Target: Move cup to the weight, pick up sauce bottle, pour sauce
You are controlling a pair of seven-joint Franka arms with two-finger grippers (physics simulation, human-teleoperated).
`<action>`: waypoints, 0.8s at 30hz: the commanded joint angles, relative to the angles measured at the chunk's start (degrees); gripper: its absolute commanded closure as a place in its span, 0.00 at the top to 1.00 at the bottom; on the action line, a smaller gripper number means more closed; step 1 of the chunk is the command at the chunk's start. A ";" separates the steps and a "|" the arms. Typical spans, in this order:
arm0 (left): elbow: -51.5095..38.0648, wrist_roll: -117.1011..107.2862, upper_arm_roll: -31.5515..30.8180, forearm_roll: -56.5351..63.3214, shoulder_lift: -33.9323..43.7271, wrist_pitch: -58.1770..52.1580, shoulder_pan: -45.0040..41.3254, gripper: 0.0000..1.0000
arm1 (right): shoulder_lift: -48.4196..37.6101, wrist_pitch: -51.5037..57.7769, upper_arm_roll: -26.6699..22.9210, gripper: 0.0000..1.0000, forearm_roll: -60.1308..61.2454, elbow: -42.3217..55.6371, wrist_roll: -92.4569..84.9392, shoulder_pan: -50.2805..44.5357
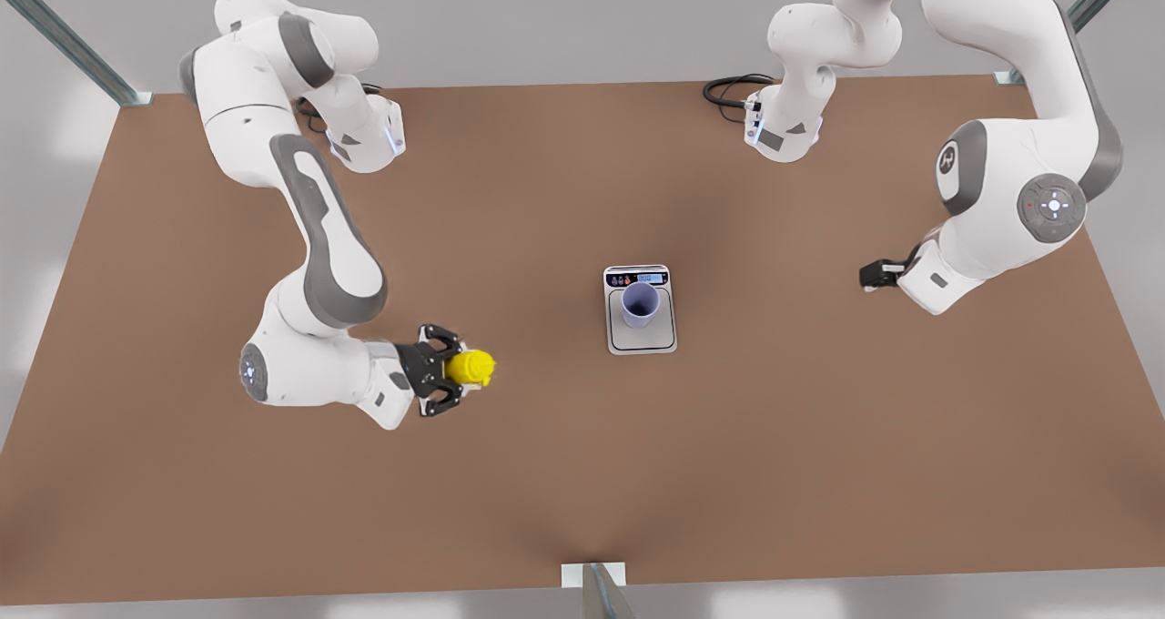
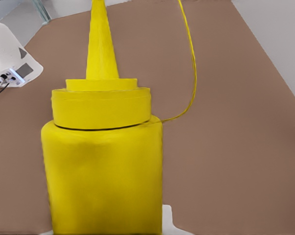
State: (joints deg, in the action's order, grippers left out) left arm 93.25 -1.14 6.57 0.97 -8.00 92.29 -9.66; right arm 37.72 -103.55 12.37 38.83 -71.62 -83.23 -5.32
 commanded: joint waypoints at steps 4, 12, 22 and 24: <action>0.00 0.00 0.02 0.08 0.00 0.00 -0.18 1.00 | 1.75 0.37 -0.06 0.50 6.08 -1.41 -8.34 2.15; 0.00 0.00 -0.07 0.08 -0.09 0.00 -0.18 1.00 | 7.72 1.77 0.03 0.51 18.82 -3.35 -26.63 5.23; 0.00 -0.09 -0.07 0.08 0.00 -0.44 -0.27 1.00 | 18.71 5.82 -0.06 0.51 30.60 -4.40 -46.05 7.78; 0.00 -0.09 -0.07 0.08 0.00 -0.44 -0.27 1.00 | 18.89 5.73 -0.06 0.51 30.52 -4.40 -46.14 7.78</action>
State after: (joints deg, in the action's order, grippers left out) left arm 93.25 -1.23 6.50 1.05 -8.00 91.85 -9.96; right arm 56.69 -97.77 12.29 69.29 -76.07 -129.44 2.46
